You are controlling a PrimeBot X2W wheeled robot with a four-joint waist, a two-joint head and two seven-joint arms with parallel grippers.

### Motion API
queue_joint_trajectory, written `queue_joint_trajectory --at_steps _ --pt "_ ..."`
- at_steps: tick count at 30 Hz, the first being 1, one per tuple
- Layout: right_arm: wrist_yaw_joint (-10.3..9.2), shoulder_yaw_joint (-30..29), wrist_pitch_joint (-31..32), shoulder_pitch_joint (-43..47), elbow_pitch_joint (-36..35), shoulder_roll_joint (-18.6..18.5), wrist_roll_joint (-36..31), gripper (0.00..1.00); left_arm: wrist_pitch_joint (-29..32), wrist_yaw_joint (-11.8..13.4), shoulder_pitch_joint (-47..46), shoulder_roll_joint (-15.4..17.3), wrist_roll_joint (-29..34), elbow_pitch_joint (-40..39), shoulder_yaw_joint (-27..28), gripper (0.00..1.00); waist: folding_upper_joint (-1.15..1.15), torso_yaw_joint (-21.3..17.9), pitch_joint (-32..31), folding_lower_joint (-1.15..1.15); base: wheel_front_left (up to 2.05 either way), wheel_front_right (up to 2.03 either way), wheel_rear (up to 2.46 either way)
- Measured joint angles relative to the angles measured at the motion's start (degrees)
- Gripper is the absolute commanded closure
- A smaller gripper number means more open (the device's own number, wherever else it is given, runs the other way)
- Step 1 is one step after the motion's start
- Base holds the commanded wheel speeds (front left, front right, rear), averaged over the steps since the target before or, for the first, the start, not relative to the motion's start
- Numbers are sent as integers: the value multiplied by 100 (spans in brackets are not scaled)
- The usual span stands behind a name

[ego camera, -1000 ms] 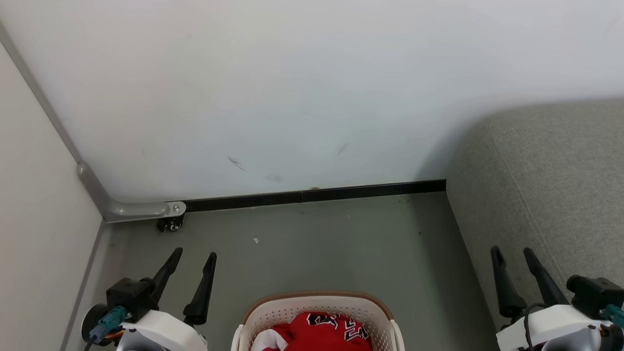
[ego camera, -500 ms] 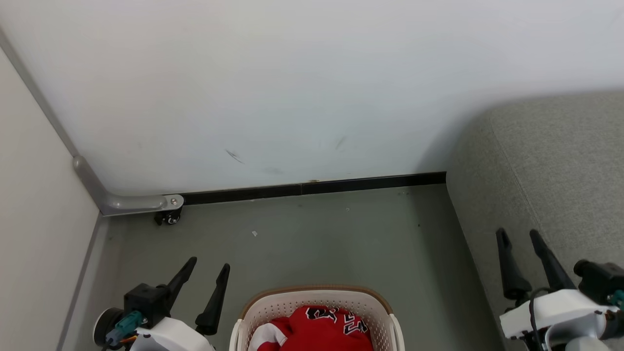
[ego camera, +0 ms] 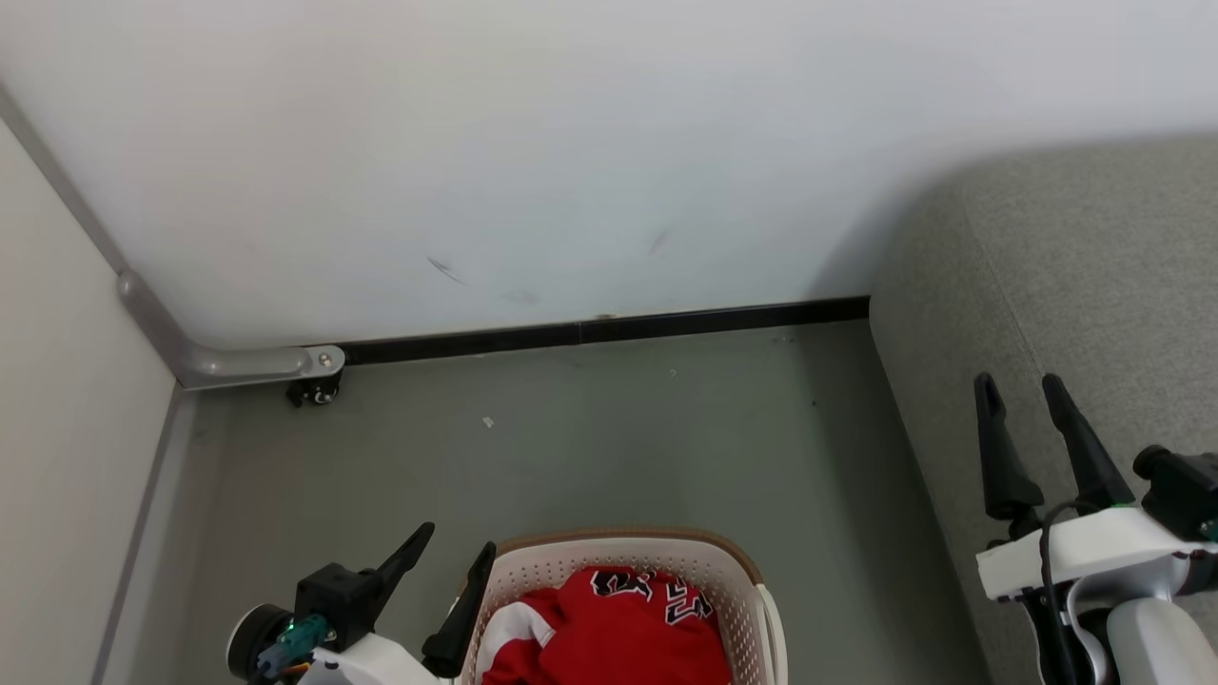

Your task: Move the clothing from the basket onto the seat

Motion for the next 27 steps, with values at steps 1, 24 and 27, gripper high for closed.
queue_joint_trajectory --at_steps 1,24,27 --pt "0 7 0 -30 -13 1 0 0 0 -1 -33 1 -33 12 -45 0 0 -5 33 0 0 0 0" --pt "0 104 -14 -916 -409 -3 133 0 29 -1 -975 130 -327 546 -1004 0 0 -160 1198 0 0 0 0" --pt "0 137 -14 -1038 -436 -3 178 0 90 -1 -1146 119 -350 614 -1150 0 0 -194 1376 0 0 0 0"
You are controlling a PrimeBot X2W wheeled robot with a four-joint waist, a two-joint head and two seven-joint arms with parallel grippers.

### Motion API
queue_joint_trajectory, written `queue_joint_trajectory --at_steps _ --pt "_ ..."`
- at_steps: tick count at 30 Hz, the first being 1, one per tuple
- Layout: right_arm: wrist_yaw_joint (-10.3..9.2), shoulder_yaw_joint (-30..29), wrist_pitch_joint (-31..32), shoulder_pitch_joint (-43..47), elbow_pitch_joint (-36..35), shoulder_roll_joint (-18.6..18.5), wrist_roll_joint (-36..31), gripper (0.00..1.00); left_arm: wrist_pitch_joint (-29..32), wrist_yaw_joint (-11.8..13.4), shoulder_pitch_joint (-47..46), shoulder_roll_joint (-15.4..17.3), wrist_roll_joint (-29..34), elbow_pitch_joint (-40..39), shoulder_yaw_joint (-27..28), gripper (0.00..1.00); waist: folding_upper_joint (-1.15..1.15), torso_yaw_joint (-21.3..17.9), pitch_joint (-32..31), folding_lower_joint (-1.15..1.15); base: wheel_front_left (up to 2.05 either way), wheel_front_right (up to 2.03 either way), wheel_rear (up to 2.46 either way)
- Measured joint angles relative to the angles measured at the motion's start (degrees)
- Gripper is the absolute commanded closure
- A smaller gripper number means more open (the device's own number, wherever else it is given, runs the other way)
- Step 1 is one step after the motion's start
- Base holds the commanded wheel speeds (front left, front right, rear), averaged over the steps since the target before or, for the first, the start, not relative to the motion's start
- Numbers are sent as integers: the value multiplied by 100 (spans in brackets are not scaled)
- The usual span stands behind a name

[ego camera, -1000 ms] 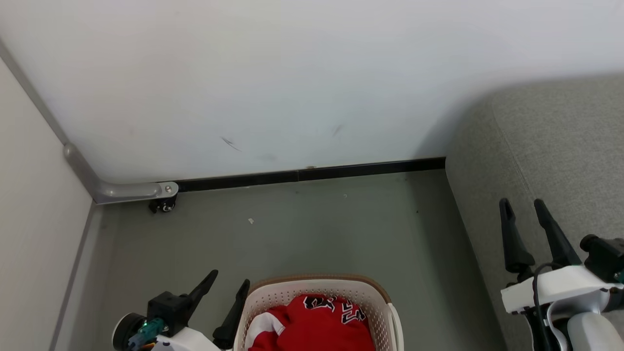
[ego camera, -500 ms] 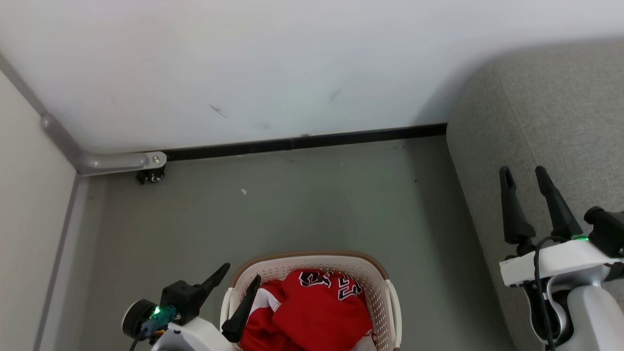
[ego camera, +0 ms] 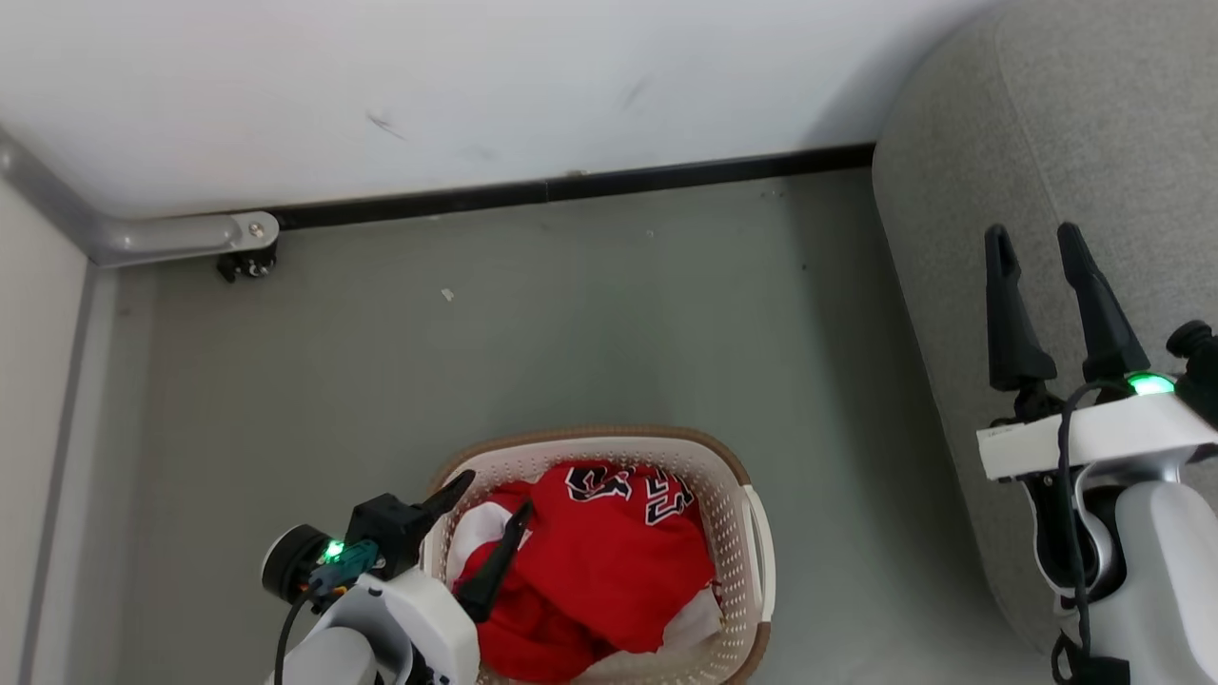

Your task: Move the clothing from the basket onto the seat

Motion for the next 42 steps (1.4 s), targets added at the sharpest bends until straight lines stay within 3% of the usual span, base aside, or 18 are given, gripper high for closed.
queue_joint_trajectory --at_steps 32,42 --pt "0 296 -10 -1401 -469 -20 363 0 808 0 -1473 79 -430 824 -1243 0 0 -433 1788 0 0 0 0" --pt "0 334 -10 -1591 -527 -24 485 0 904 0 -1865 147 -578 993 -1348 0 0 -587 2217 0 0 0 0"
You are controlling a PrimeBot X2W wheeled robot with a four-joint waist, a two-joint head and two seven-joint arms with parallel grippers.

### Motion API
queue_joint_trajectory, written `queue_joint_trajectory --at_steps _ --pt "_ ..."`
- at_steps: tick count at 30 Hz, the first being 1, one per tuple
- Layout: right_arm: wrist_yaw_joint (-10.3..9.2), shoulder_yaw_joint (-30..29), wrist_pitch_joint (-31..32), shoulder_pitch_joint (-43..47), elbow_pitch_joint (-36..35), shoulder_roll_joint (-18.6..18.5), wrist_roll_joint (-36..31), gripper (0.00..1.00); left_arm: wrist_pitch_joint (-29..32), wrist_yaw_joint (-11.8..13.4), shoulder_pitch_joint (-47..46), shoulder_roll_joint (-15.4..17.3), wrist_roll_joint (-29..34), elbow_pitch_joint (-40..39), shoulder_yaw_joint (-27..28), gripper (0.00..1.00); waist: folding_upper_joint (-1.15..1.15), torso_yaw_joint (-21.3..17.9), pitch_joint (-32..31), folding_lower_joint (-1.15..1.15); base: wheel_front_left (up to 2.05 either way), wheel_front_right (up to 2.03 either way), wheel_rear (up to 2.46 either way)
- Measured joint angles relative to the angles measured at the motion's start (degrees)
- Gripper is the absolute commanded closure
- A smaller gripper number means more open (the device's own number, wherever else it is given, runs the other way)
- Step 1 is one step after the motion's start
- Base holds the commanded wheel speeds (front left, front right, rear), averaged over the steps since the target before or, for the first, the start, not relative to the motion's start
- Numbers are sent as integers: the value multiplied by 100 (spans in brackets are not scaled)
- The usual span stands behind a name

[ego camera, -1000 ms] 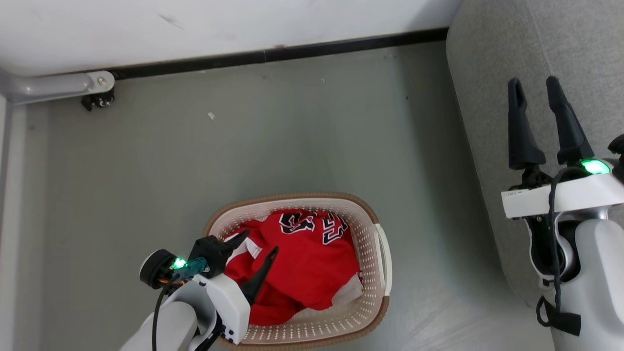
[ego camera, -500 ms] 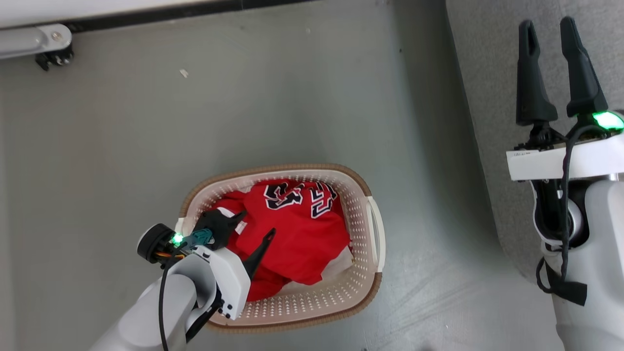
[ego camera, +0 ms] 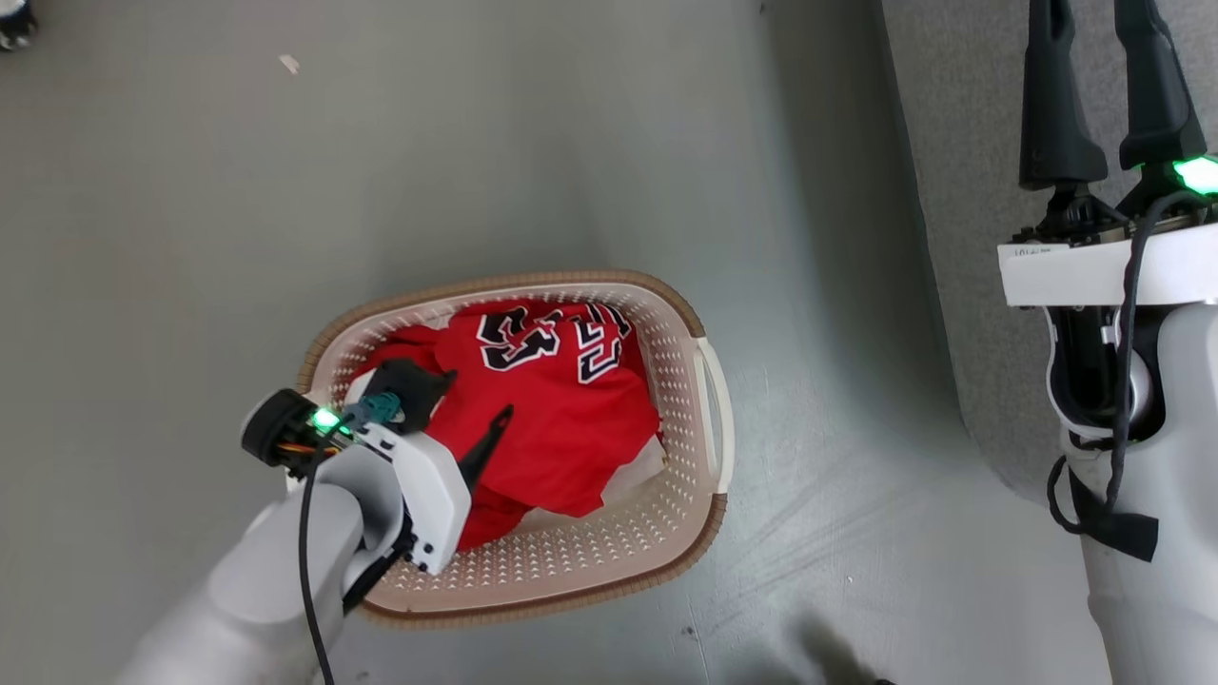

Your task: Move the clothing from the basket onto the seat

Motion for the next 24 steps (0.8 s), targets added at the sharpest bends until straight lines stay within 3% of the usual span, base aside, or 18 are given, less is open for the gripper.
queue_joint_trajectory --at_steps 24 --pt "0 193 -24 -639 -83 -3 331 0 374 0 -710 300 -53 488 -474 0 0 -496 857 0 0 0 0"
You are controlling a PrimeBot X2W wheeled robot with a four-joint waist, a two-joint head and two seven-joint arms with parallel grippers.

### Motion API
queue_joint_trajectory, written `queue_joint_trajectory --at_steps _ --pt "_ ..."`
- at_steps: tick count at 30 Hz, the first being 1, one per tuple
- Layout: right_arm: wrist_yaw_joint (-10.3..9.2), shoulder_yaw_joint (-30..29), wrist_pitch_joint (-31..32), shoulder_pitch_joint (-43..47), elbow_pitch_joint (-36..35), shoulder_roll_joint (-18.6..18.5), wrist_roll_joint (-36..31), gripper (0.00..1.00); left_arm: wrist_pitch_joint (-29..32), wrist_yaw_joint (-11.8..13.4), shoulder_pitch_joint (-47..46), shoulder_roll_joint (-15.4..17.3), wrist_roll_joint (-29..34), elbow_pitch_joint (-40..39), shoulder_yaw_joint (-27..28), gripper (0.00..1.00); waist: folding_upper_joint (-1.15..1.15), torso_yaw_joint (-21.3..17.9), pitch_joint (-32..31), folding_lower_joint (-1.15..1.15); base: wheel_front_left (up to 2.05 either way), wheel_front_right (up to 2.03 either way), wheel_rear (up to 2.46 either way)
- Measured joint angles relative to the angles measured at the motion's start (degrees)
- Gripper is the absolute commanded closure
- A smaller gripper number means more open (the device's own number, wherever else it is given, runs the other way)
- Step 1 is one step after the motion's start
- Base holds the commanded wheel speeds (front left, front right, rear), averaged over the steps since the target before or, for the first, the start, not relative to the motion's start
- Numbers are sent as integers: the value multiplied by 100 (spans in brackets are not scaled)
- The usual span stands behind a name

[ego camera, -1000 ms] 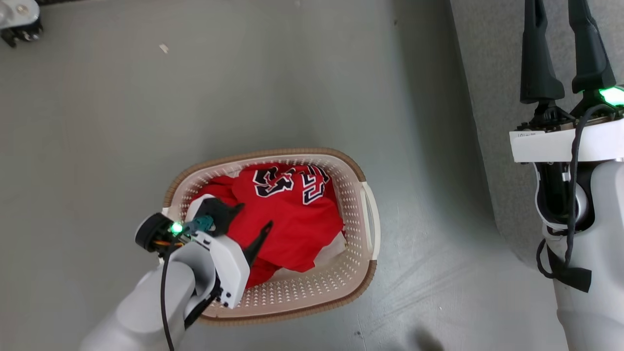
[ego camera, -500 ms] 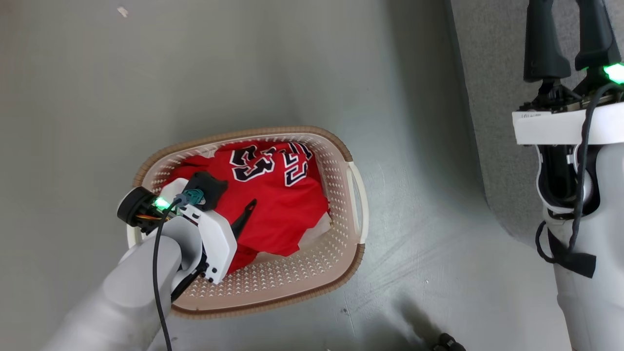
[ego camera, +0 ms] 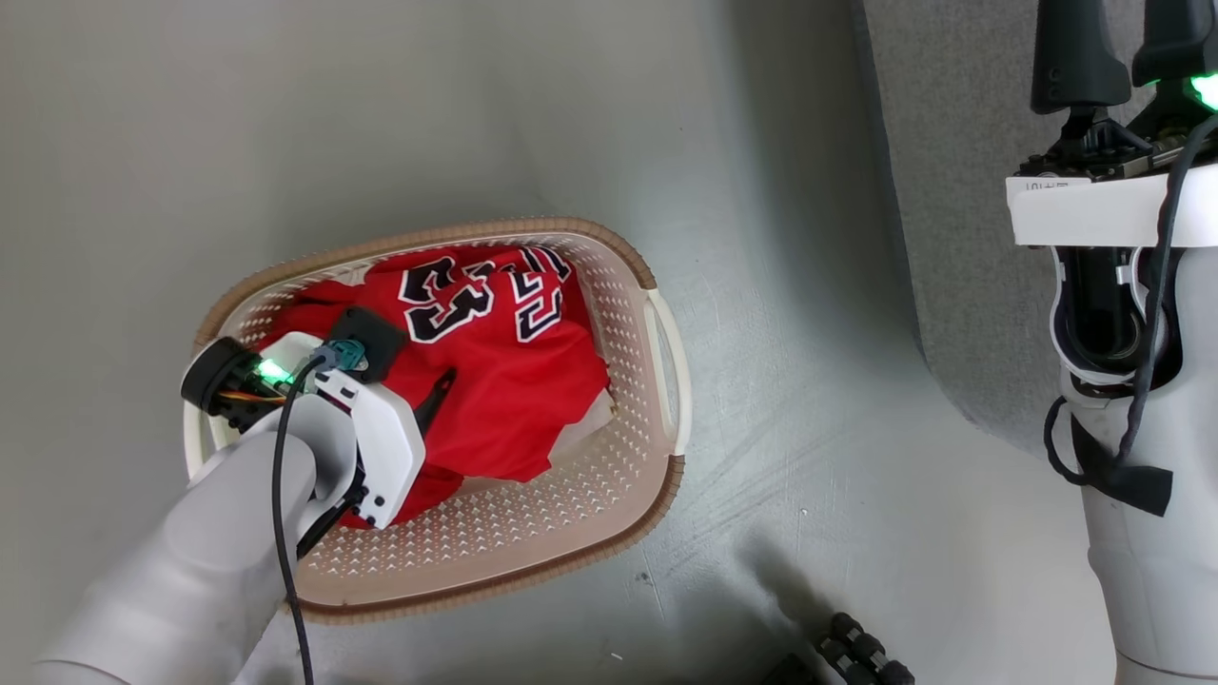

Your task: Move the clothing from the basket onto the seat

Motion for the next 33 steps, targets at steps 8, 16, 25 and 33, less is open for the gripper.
queue_joint_trajectory --at_steps 8,16,25,33 --pt "0 37 0 -144 12 0 85 0 -76 1 -133 32 -48 19 -158 100 0 -144 165 0 0 0 0" --pt "0 34 0 -209 85 0 85 0 -75 1 -183 8 -210 74 -244 100 0 -176 168 0 0 0 0" --pt "0 -12 0 -209 138 0 85 0 -99 1 -174 -110 -645 -7 -274 100 0 -156 89 0 0 0 0" --pt "0 -38 0 -208 207 0 79 0 -330 1 -169 -77 -861 -313 -263 100 0 -91 -4 0 0 0 0"
